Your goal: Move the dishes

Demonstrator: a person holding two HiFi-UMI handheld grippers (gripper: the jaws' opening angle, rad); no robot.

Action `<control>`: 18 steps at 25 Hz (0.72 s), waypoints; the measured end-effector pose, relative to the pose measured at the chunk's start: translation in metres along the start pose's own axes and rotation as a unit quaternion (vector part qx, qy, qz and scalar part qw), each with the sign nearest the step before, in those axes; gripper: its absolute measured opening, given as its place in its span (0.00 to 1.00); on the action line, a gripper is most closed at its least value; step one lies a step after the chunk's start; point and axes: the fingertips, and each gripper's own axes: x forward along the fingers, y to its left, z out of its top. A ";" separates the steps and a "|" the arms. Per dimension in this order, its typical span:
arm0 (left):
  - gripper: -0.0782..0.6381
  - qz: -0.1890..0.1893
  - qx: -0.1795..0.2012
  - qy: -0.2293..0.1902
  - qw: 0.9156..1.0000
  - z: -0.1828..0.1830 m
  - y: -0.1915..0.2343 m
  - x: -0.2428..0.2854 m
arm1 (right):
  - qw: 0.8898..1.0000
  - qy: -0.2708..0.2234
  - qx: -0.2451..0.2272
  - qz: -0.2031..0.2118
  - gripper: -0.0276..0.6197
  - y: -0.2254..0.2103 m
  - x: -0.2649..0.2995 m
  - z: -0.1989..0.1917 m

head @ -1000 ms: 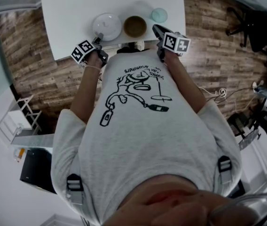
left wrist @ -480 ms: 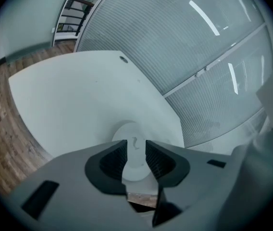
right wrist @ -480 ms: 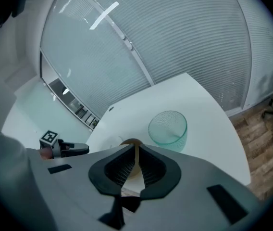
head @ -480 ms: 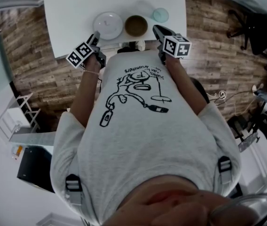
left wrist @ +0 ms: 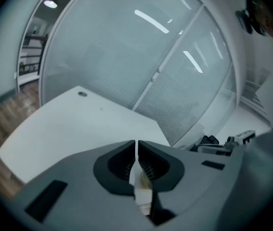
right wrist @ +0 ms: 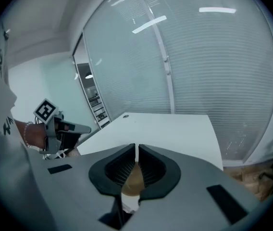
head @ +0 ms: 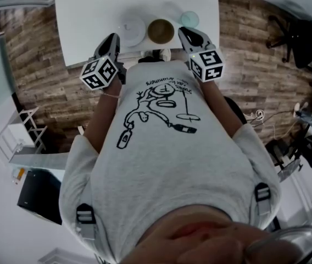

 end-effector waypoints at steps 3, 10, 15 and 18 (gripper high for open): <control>0.12 -0.028 0.095 -0.037 0.994 0.032 -0.040 -0.008 | 0.999 -0.020 -0.038 0.010 0.11 0.016 -0.007 0.024; 0.11 -0.097 0.193 -0.099 0.971 0.072 -0.117 -0.025 | 0.992 -0.079 -0.094 0.041 0.10 0.050 -0.030 0.082; 0.11 -0.147 0.244 -0.124 0.951 0.087 -0.165 -0.036 | 0.985 -0.115 -0.114 0.054 0.10 0.065 -0.044 0.115; 0.11 -0.179 0.269 -0.128 0.938 0.090 -0.191 -0.045 | 0.981 -0.138 -0.122 0.059 0.10 0.074 -0.055 0.133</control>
